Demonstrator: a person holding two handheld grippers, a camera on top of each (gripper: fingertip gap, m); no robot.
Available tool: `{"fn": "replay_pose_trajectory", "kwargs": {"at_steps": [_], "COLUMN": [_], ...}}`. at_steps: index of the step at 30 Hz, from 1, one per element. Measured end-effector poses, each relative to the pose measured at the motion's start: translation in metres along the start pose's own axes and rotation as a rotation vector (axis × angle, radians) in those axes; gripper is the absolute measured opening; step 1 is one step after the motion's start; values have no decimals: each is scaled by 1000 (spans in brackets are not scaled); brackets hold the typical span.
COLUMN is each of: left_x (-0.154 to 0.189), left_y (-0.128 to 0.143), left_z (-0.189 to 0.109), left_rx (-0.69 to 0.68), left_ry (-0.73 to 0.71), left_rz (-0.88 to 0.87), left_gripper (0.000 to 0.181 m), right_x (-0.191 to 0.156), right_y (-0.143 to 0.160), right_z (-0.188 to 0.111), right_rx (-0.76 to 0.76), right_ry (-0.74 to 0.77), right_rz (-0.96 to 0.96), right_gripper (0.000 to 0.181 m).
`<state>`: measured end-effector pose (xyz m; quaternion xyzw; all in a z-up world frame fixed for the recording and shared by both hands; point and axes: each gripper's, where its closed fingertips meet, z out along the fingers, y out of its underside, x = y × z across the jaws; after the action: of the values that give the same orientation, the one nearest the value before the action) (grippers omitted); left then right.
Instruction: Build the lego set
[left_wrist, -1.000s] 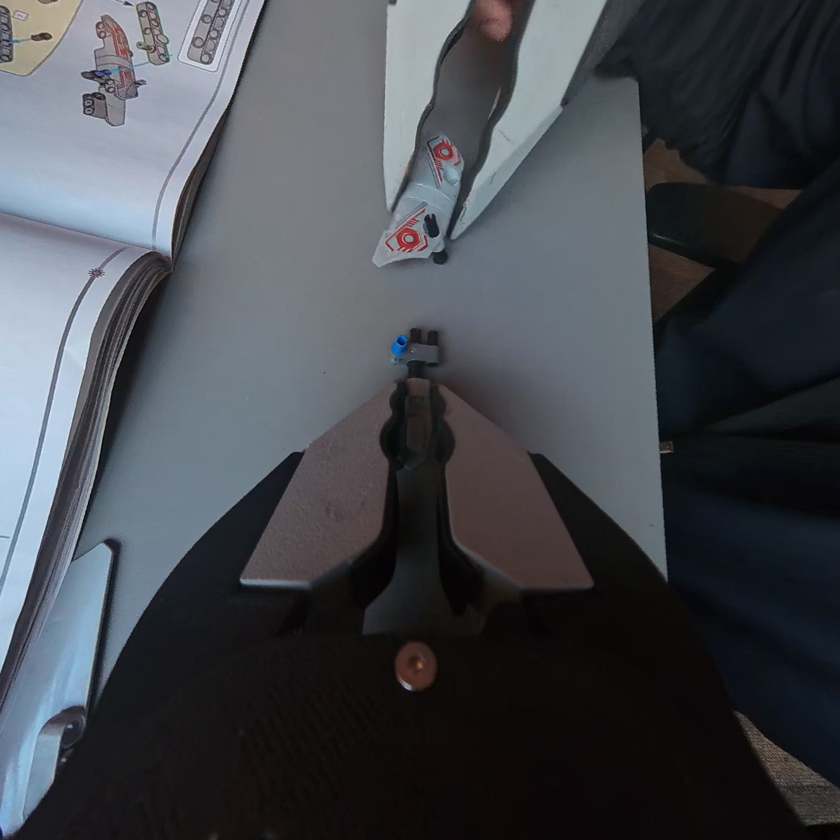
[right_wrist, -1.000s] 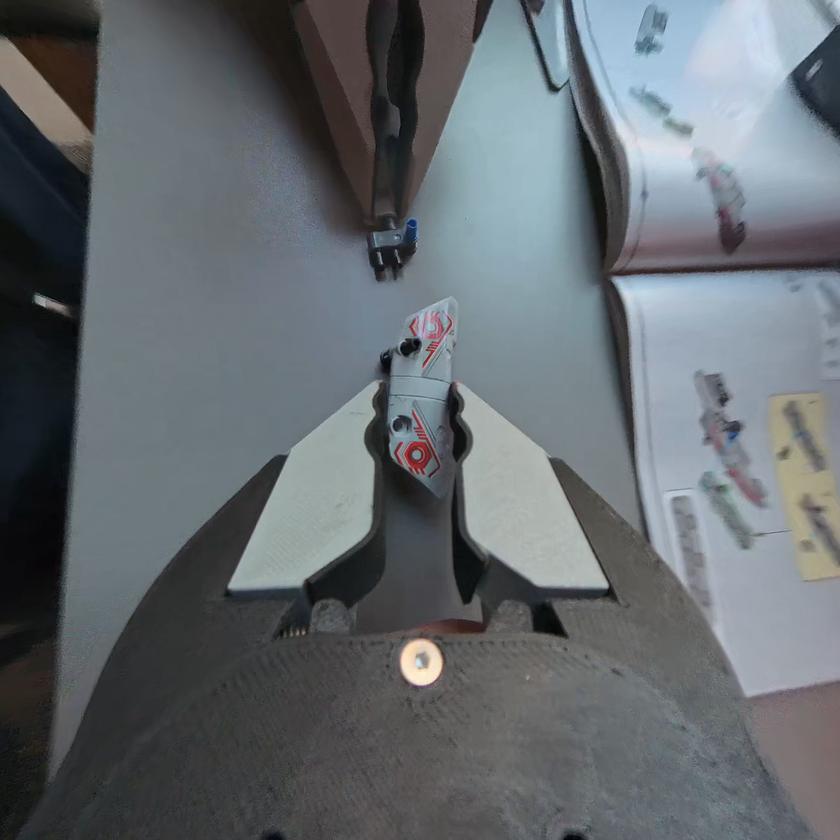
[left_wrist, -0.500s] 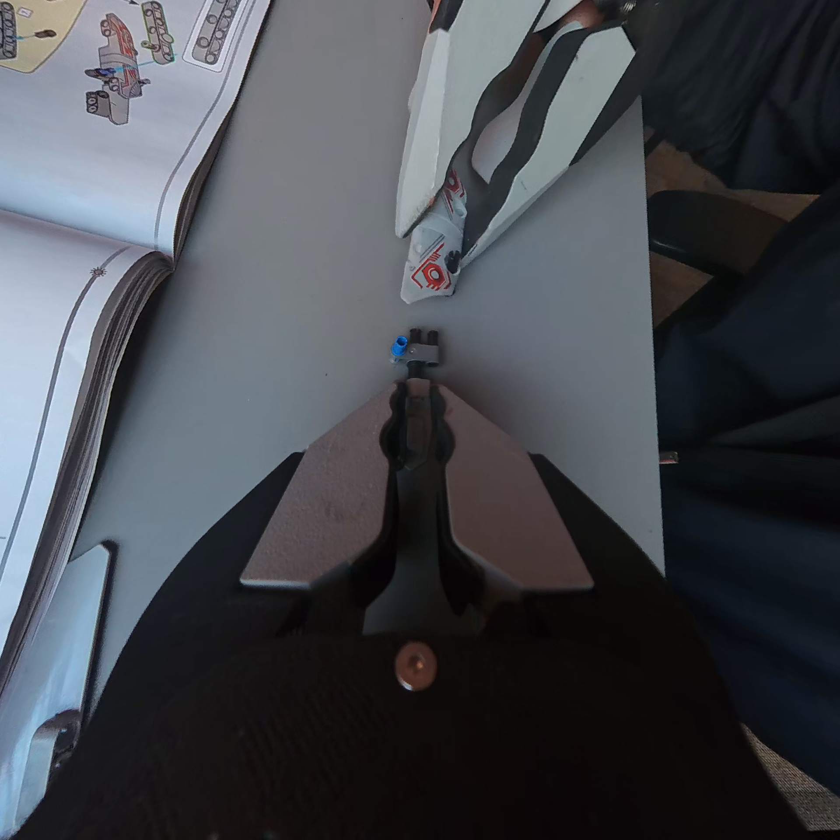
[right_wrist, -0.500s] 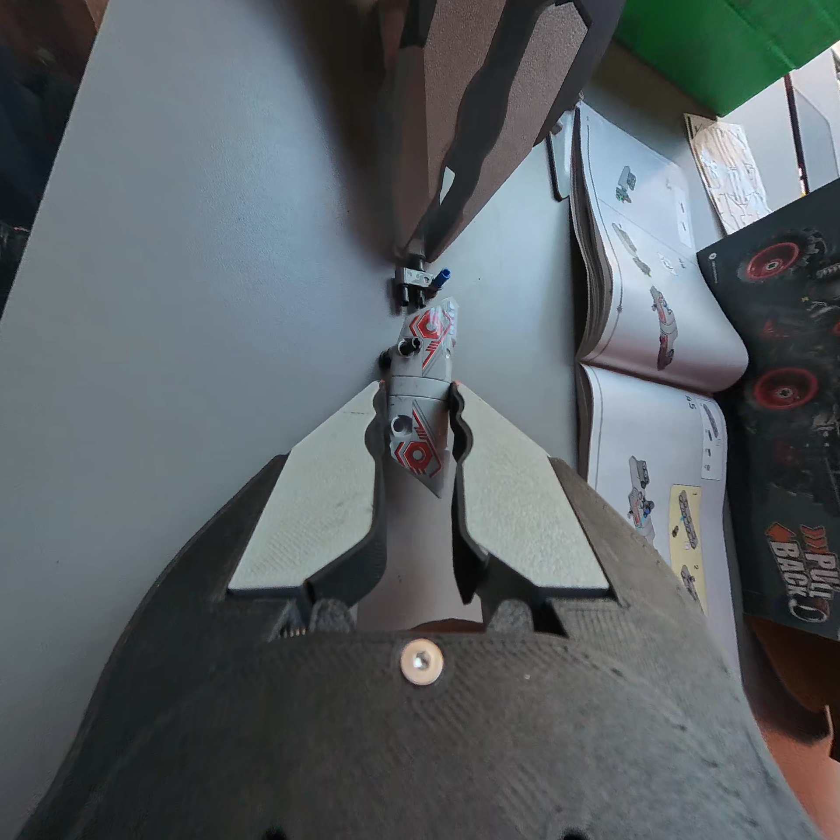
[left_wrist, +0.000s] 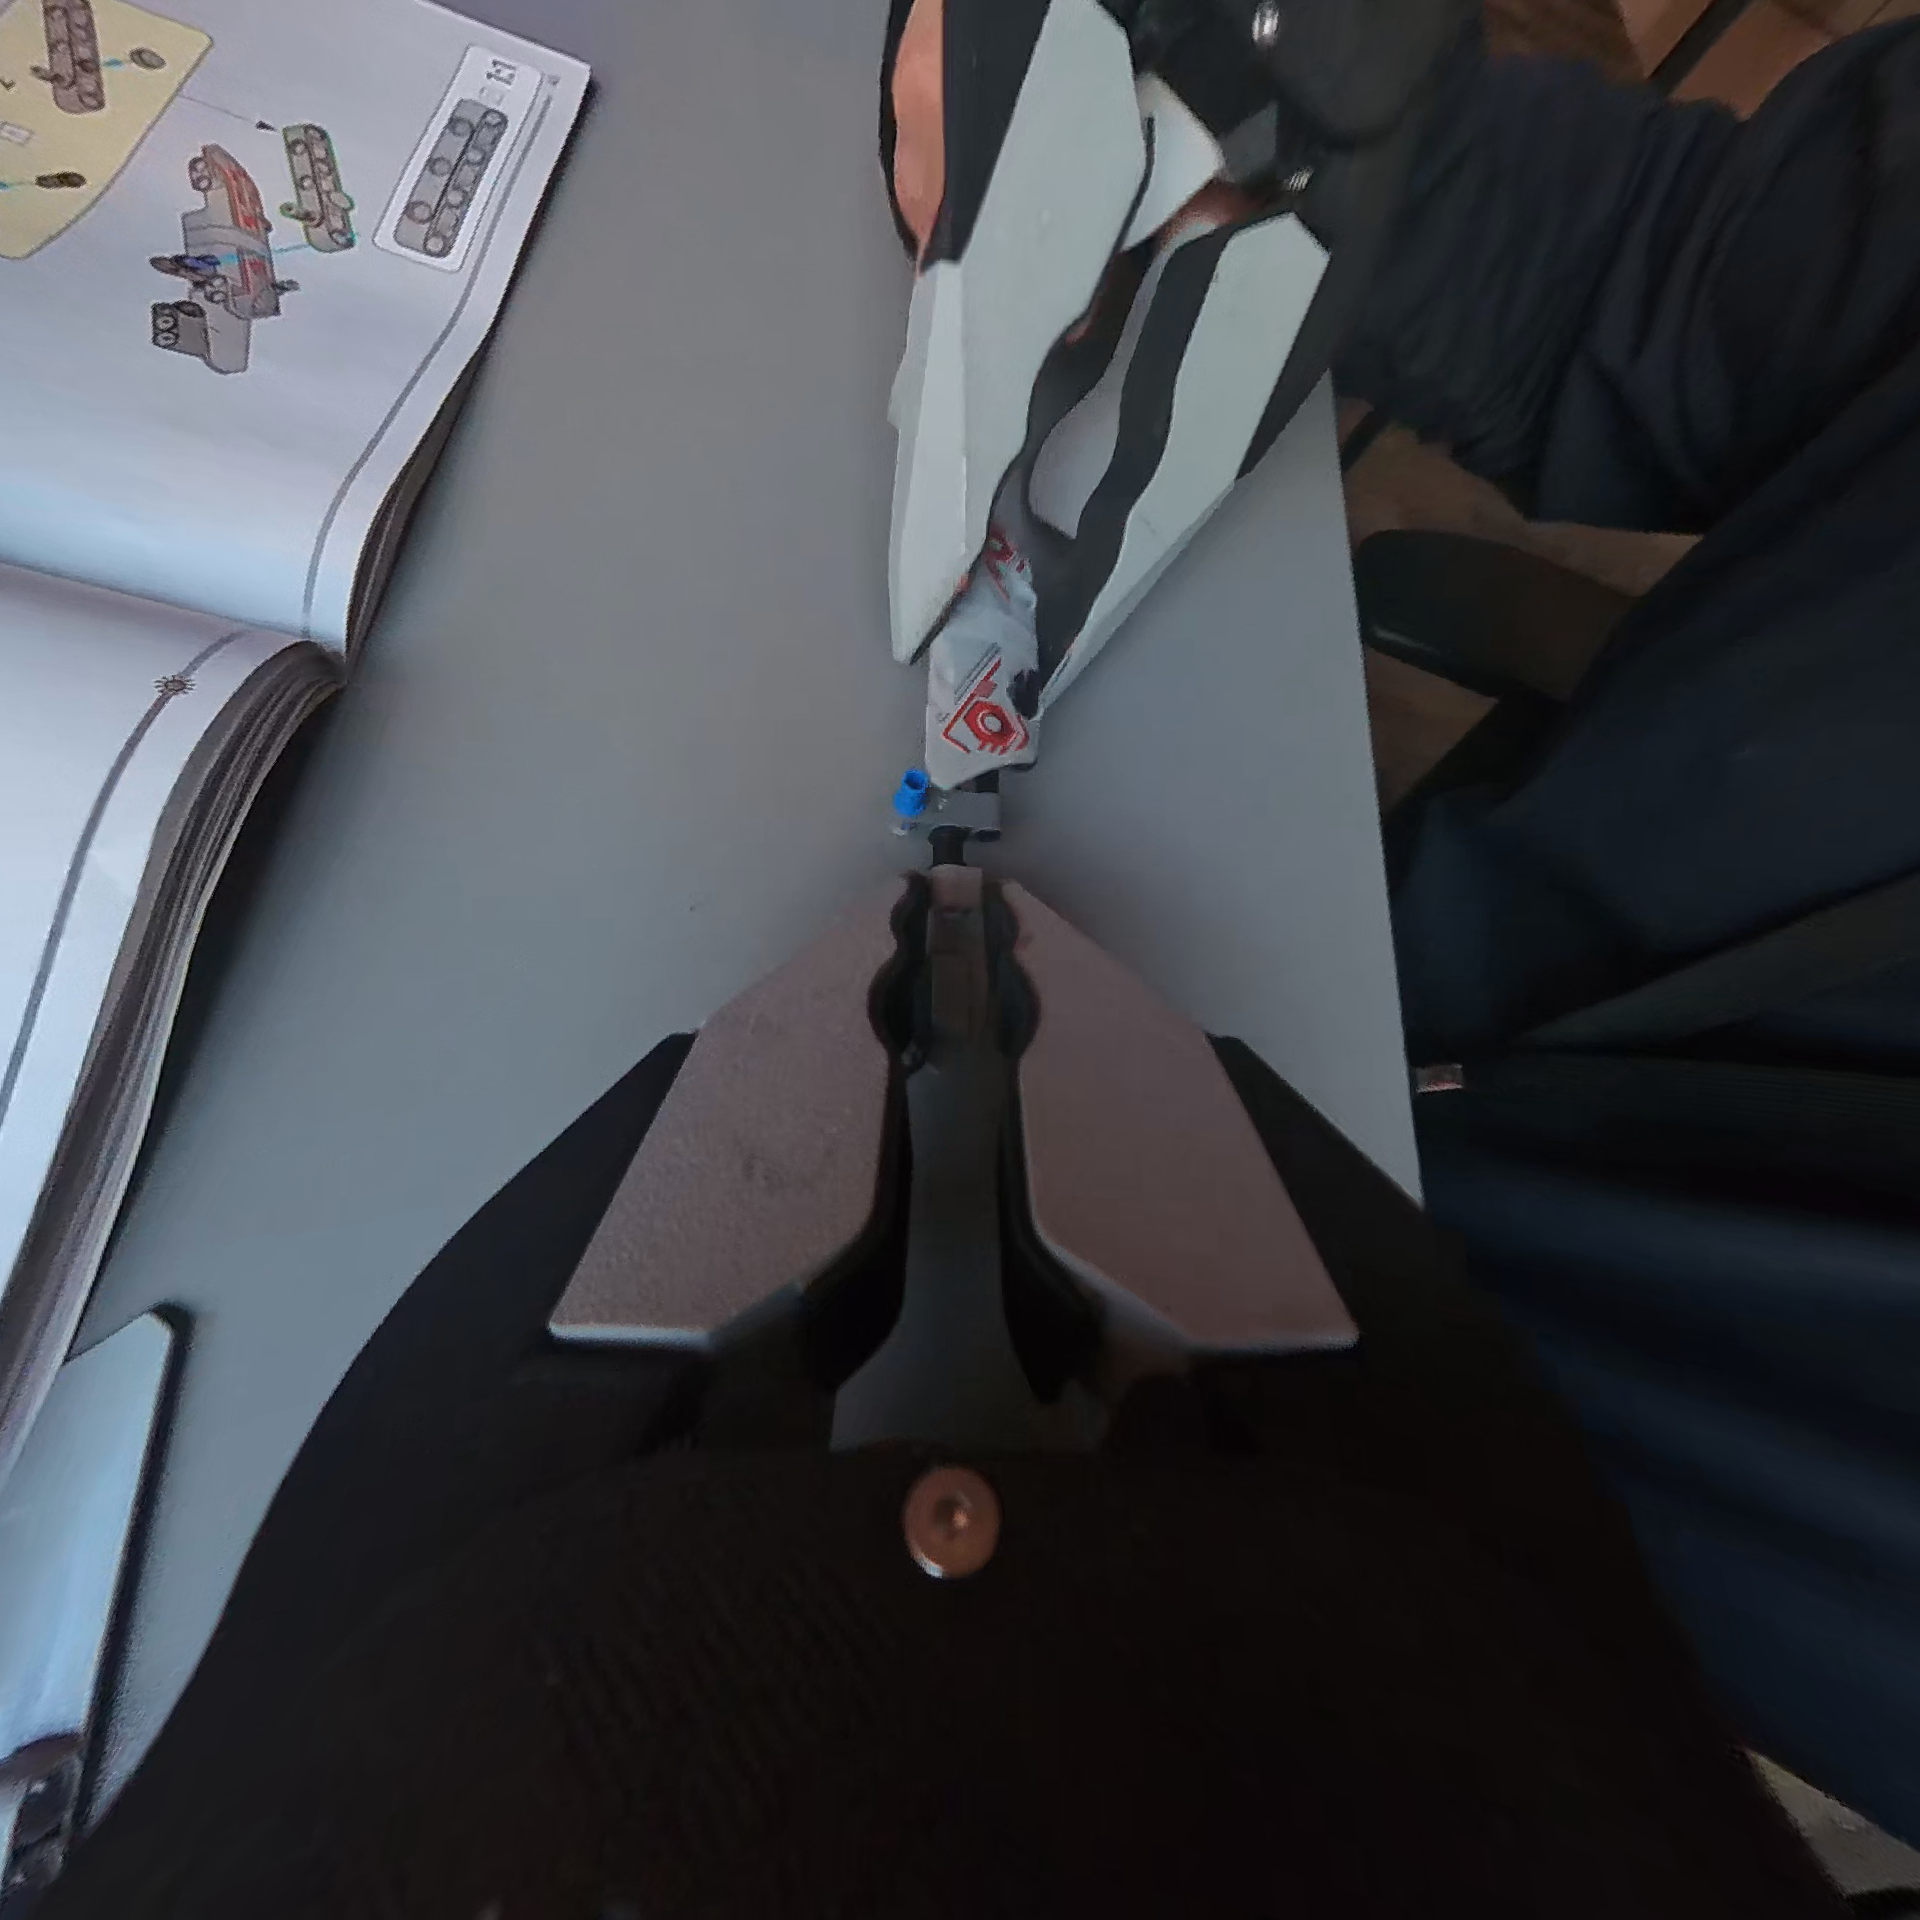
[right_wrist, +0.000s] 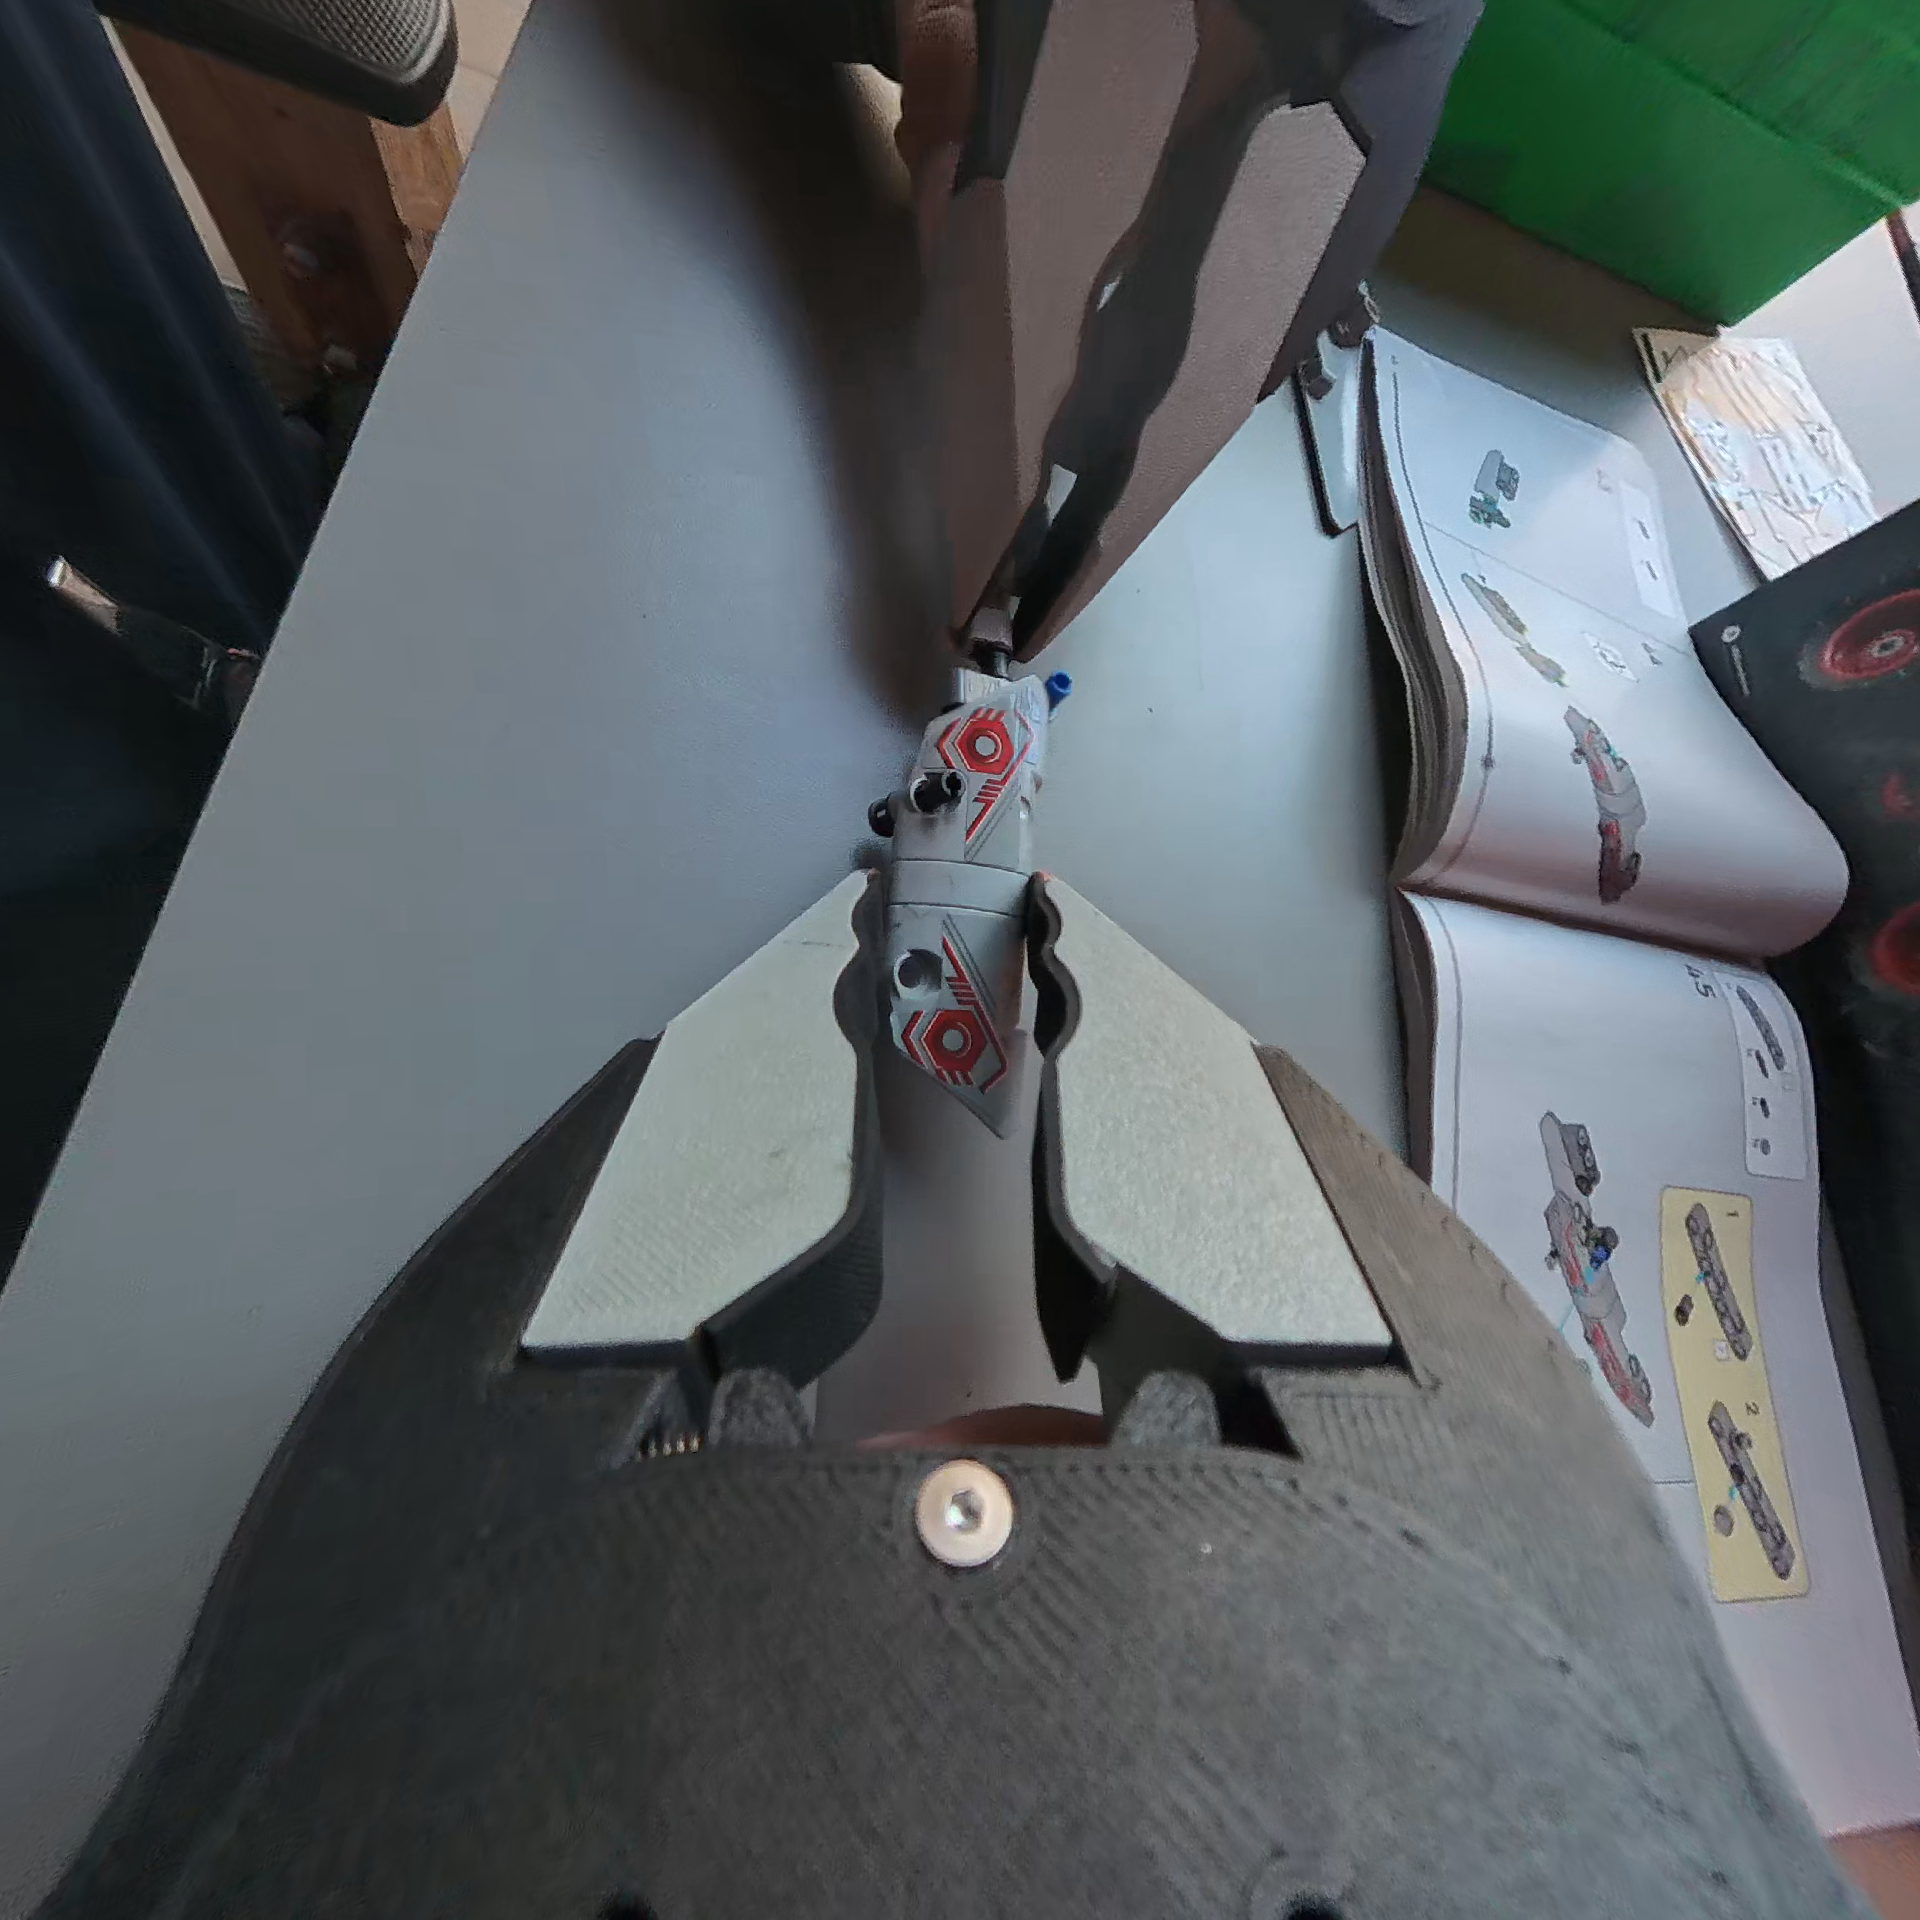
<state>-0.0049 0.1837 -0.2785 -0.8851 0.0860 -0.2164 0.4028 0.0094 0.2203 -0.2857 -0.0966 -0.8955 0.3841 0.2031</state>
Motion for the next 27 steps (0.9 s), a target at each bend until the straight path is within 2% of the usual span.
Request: {"fn": "replay_pose_trajectory", "kwargs": {"at_steps": [1,7,27], "left_x": [1,3,2], "left_y": [-1,-1,-4], "left_z": [-1,1,3], "left_rx": [8,7,20], "left_ry": [11,15,-5], "left_rz": [-8,5,-24], "left_gripper": [8,8,8], "right_x": [-1,-4,1], "right_y": [0,-3,-4], "right_z": [1,5,10], "right_rx": [-2,-9,-24], "right_ry": [4,42,70], "right_rz": [-16,-128,-100], "right_gripper": [25,25,24]}}
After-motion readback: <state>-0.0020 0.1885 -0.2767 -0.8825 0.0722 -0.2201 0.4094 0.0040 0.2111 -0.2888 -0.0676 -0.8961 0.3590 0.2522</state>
